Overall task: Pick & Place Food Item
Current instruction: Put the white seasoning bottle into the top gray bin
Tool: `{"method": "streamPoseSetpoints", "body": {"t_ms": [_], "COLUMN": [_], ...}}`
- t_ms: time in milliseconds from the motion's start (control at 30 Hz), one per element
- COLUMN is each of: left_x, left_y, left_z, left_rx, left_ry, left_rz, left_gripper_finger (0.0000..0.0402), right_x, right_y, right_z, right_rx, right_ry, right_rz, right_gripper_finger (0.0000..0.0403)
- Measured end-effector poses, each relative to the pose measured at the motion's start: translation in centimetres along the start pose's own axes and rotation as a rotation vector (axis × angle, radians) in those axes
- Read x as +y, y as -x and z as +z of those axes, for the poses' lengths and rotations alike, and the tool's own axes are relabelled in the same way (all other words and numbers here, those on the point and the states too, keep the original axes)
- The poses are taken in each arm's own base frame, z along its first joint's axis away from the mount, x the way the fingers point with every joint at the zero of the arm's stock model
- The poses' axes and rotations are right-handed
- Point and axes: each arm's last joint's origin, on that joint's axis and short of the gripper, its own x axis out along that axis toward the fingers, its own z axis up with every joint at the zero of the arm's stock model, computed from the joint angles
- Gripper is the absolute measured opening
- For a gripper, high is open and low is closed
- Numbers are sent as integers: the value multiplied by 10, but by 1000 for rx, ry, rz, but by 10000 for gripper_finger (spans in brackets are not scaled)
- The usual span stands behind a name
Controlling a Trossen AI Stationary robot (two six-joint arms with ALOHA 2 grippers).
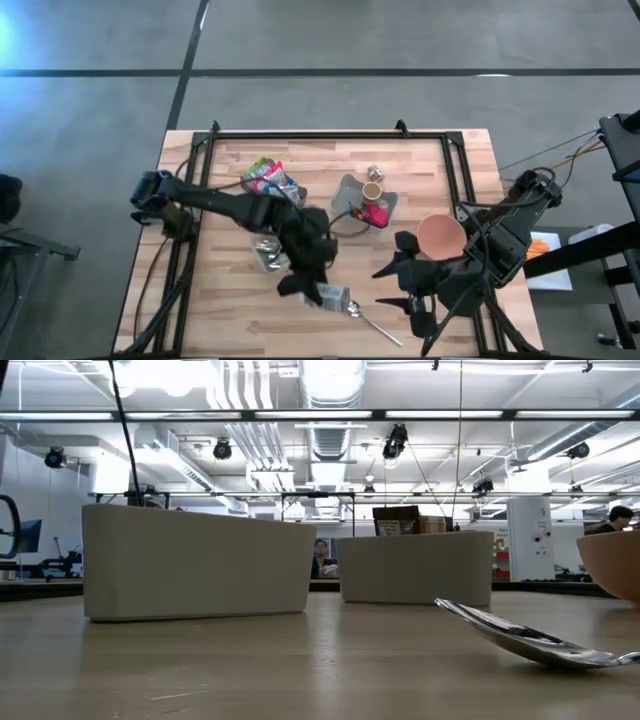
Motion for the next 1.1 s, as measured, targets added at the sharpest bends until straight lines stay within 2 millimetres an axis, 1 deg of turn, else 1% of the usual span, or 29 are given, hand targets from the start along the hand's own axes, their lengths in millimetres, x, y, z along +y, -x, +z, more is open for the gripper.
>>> {"method": "streamPoseSetpoints", "body": {"t_ms": [133,267,500,600,767,867,933,967,1100], "left_x": [8,21,42,47,48,52,55,57,63], "left_y": [21,36,62,69,73,77,80,82,89], "left_z": [7,14,23,24,27,28,29,29,31], "left_rx": [-34,-54,-86,-89,-100,-106,-113,-117,-130], "left_ry": [27,58,80,82,61,111,170,196,289], "left_rz": [-16,-55,-125,-155,-188,-188,-179,-174,-175], "left_gripper_finger": [185,185,185,185,185,185,185,185,185], "right_x": [-7,-14,-16,-18,-27,-29,-28,-28,-26], "right_y": [-2,-3,-4,-5,-9,-10,-10,-10,-15], "right_z": [3,7,8,10,14,18,20,19,17], "right_rx": [-44,-87,-71,-75,-79,-105,-116,-111,-72], "right_ry": [26,42,136,135,138,138,152,186,385], "right_rz": [-102,-204,-192,-199,-229,-229,-225,-226,-238], "right_gripper_finger": [215,215,219,244,319,358,370,372,374]}}
